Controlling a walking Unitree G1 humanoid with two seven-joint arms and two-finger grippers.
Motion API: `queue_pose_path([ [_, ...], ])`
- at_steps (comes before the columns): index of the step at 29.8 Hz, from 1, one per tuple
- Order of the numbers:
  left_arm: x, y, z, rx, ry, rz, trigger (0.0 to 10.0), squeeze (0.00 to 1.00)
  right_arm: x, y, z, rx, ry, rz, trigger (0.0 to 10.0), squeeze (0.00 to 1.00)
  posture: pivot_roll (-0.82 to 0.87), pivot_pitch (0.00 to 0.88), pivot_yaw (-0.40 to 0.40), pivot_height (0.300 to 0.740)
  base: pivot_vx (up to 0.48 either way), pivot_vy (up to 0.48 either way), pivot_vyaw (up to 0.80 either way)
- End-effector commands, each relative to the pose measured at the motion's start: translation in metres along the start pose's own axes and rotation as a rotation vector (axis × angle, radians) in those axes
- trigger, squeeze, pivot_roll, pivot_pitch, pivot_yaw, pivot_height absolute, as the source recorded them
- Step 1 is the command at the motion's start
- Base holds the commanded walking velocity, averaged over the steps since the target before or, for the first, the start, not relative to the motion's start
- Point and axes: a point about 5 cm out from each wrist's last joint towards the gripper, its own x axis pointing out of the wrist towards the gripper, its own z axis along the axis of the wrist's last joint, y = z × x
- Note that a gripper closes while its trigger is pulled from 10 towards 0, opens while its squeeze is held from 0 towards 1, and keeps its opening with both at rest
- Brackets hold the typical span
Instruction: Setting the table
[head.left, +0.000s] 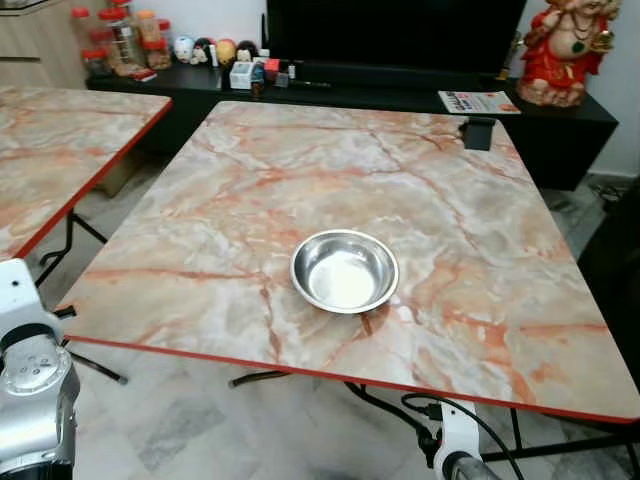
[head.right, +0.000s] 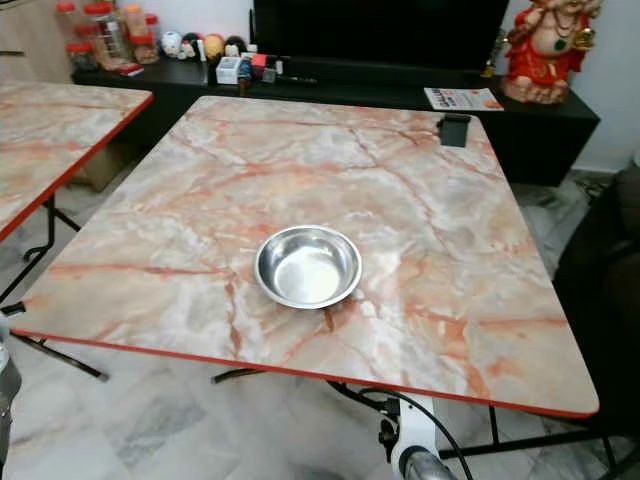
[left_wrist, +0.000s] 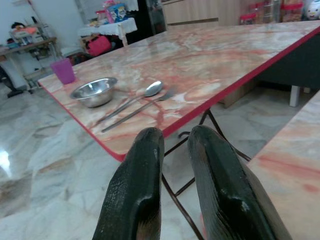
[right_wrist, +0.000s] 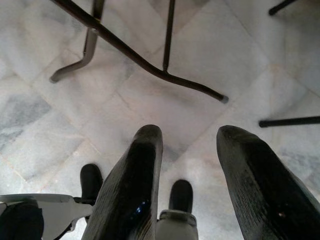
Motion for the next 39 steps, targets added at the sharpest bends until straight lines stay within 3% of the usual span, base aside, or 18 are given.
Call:
queue_pose_path([
  [1, -0.002, 0.016, -0.023, 0.086, 0.047, 0.049, 10.0, 0.0, 0.0, 0.0, 0.0, -0.01, 0.002, -0.001, 10.0, 0.0, 0.08, 0.0, -0.026, 0.732, 0.0, 0.0, 0.0],
  [4, -0.018, 0.046, -0.083, 0.215, 0.236, 0.101, 10.0, 0.0, 0.0, -0.001, -0.001, -0.012, 0.004, -0.003, 10.0, 0.0, 0.07, 0.0, -0.025, 0.732, 0.0, 0.0, 0.0],
  [7, -0.037, 0.045, -0.122, 0.268, 0.381, 0.046, 10.0, 0.0, 0.0, -0.001, -0.001, -0.01, 0.003, -0.007, 10.0, 0.0, 0.06, 0.0, -0.022, 0.732, 0.0, 0.0, 0.0],
  [8, -0.037, 0.045, -0.122, 0.268, 0.381, 0.046, 10.0, 0.0, 0.0, -0.001, -0.001, -0.01, 0.003, -0.007, 10.0, 0.0, 0.06, 0.0, -0.022, 0.732, 0.0, 0.0, 0.0],
  [11, -0.069, 0.045, -0.162, 0.269, 0.557, 0.055, 10.0, 0.0, 0.0, -0.003, 0.0, -0.002, -0.003, -0.015, 10.0, 0.0, 0.05, 0.0, -0.02, 0.732, 0.0, 0.0, 0.0],
  [14, -0.077, 0.038, -0.17, 0.256, 0.594, 0.019, 10.0, 0.0, -0.001, -0.004, 0.0, -0.001, -0.002, -0.017, 10.0, 0.0, 0.05, 0.0, -0.023, 0.732, 0.0, 0.0, 0.0],
  [19, -0.104, -0.014, -0.188, 0.147, 0.7, -0.353, 10.0, 0.0, -0.001, -0.005, -0.001, -0.006, 0.002, -0.022, 10.0, 0.0, 0.05, 0.0, -0.024, 0.732, 0.0, 0.0, 0.0],
  [23, -0.121, -0.044, -0.193, 0.196, 0.716, -0.538, 10.0, 0.0, -0.001, -0.009, -0.002, -0.012, 0.007, -0.039, 10.0, 0.0, 0.02, 0.0, -0.012, 0.732, 0.0, 0.0, 0.0],
  [25, -0.125, -0.051, -0.195, 0.226, 0.723, -0.575, 10.0, 0.0, -0.002, -0.011, -0.002, -0.014, 0.009, -0.046, 10.0, 0.0, 0.02, 0.0, -0.012, 0.732, 0.0, 0.0, 0.0],
  [30, -0.136, -0.07, -0.195, 0.207, 0.741, -0.645, 10.0, 0.0, -0.004, -0.018, -0.008, -0.006, 0.027, -0.073, 10.0, 0.0, -0.01, 0.0, 0.0, 0.732, 0.0, 0.0, 0.0],
  [39, -0.145, -0.073, -0.2, 0.167, 0.791, -0.654, 10.0, 0.0, -0.006, -0.022, -0.013, -0.01, 0.039, -0.096, 10.0, 0.0, -0.03, 0.0, 0.014, 0.732, 0.0, 0.102, 0.0],
])
